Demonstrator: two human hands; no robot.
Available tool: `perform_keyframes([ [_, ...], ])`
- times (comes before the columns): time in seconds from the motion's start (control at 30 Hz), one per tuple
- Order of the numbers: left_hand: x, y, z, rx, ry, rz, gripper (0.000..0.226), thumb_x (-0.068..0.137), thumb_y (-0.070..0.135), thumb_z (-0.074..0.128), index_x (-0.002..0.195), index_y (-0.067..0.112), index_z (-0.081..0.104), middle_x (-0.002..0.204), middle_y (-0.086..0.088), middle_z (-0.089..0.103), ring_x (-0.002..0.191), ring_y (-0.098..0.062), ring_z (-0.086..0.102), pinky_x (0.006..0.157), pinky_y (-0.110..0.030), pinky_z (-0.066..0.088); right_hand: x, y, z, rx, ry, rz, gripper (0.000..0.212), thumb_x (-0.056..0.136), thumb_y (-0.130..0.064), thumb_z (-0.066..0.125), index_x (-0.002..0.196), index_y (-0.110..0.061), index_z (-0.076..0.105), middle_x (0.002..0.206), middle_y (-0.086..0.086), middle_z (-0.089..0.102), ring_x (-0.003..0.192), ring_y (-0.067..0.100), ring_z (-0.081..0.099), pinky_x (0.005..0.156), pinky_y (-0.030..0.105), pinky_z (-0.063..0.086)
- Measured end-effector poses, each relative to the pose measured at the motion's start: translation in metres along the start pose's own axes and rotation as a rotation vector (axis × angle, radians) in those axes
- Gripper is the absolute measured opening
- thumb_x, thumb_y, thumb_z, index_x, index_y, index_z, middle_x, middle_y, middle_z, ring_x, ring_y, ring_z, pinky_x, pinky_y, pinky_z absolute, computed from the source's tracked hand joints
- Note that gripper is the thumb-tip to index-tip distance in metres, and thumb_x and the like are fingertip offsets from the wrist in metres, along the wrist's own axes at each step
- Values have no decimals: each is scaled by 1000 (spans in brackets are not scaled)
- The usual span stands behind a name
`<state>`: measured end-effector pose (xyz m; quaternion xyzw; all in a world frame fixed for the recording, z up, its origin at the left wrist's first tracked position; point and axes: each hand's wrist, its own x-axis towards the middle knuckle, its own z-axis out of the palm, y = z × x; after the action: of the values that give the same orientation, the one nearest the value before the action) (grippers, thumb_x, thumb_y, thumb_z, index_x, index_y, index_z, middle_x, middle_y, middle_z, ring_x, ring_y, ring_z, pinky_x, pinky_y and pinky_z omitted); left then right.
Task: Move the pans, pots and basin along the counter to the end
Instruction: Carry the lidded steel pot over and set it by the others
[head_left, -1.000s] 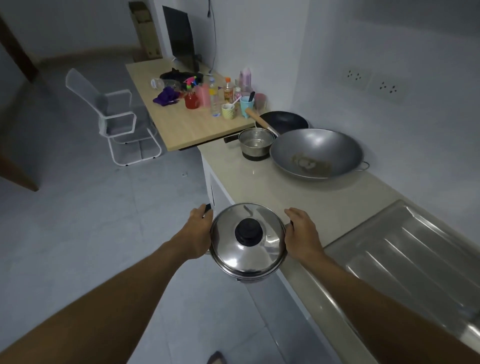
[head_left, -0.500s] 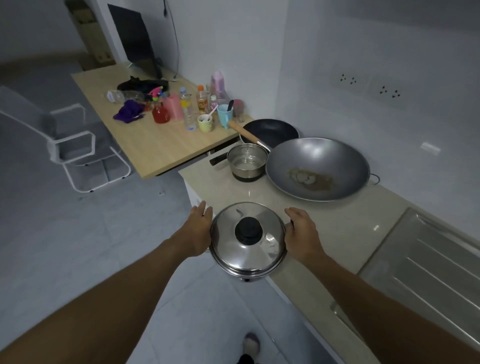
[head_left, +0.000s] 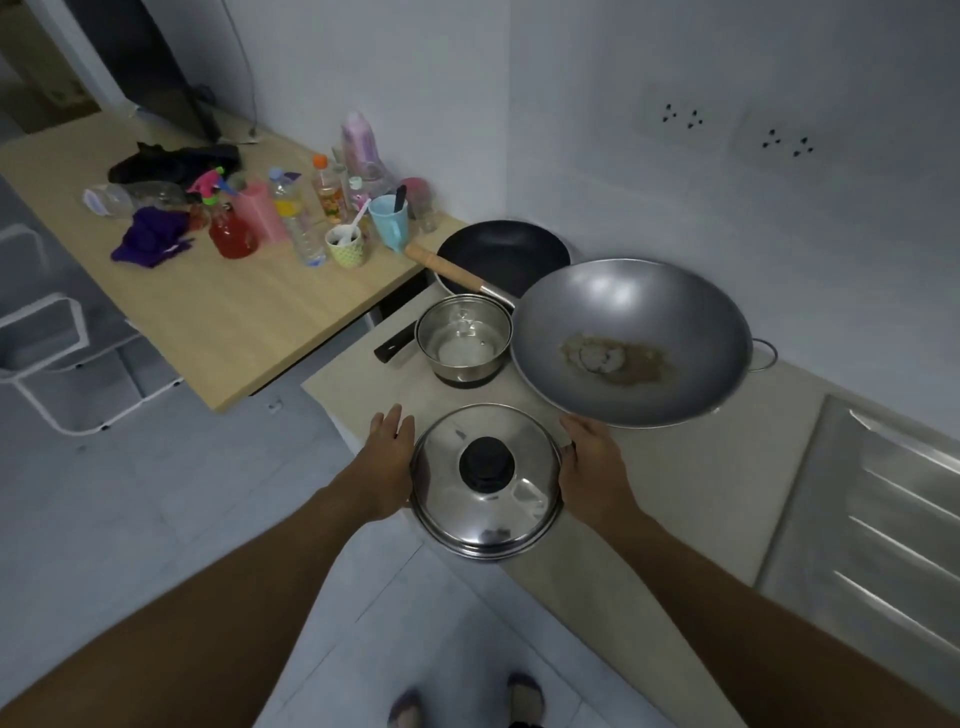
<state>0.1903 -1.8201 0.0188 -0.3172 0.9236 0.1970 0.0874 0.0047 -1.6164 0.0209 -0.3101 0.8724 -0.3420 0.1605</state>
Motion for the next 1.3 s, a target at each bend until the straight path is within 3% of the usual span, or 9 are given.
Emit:
perform_keyframes([
  [0.13, 28, -14, -1, 34, -38, 88, 81, 94, 1, 58, 155, -2, 3, 163, -23, -7, 150, -42, -9, 122, -49, 14, 10, -1, 13, 10, 68, 23, 42, 89, 13, 45, 127, 4, 61, 131, 20, 56, 120, 33, 53, 100, 26, 35],
  [0.23, 50, -23, -5, 41, -35, 185, 72, 97, 1, 49, 154, -4, 6, 162, -25, -3, 150, -43, -5, 122, -49, 14, 8, -5, 20, 8, 144, 57, 45, 90, 14, 47, 132, 4, 59, 135, 21, 55, 122, 33, 54, 101, 19, 31],
  [0.37, 73, -28, -18, -165, -80, 262, 63, 103, 11, 40, 155, 0, 6, 164, -18, 1, 152, -33, -2, 123, -42, 8, 6, -13, 26, 11, 204, 85, 43, 91, 9, 50, 133, 6, 57, 142, 21, 50, 130, 35, 50, 109, 25, 31],
  [0.47, 86, -25, -18, -140, 17, 266, 68, 103, 43, 36, 157, 10, 10, 166, -9, 6, 152, -26, 0, 124, -43, 8, 6, -20, 34, -111, 268, 116, 44, 96, -14, 59, 137, 0, 56, 151, 21, 43, 138, 35, 42, 114, 37, 32],
  [0.53, 94, -24, -17, -23, 110, 320, 78, 98, 62, 29, 158, 16, 12, 166, -7, 9, 153, -26, 0, 123, -47, 10, 5, -26, 41, -204, 292, 163, 57, 98, -38, 58, 143, -4, 51, 158, 19, 34, 146, 34, 31, 117, 43, 30],
  [0.63, 112, -27, -21, 98, 151, 374, 85, 92, 74, 18, 158, 21, 10, 167, -5, 2, 153, -24, -5, 123, -43, 1, 8, -33, 50, -276, 305, 239, 73, 96, -58, 48, 149, -9, 43, 163, 15, 24, 152, 32, 16, 121, 47, 22],
  [0.8, 139, -28, -30, 203, 148, 440, 89, 89, 77, 9, 159, 22, 8, 167, -6, -2, 153, -25, -7, 124, -47, 4, 17, -39, 60, -294, 362, 312, 73, 96, -62, 42, 149, -11, 43, 164, 15, 22, 152, 34, 13, 122, 50, 16],
  [1.3, 170, -26, -40, 239, 157, 516, 88, 90, 74, 12, 157, 17, 15, 167, -6, 3, 153, -27, -2, 124, -47, 9, 35, -42, 68, -267, 397, 409, 75, 94, -66, 41, 146, -12, 49, 156, 15, 38, 146, 33, 29, 120, 51, 24],
])
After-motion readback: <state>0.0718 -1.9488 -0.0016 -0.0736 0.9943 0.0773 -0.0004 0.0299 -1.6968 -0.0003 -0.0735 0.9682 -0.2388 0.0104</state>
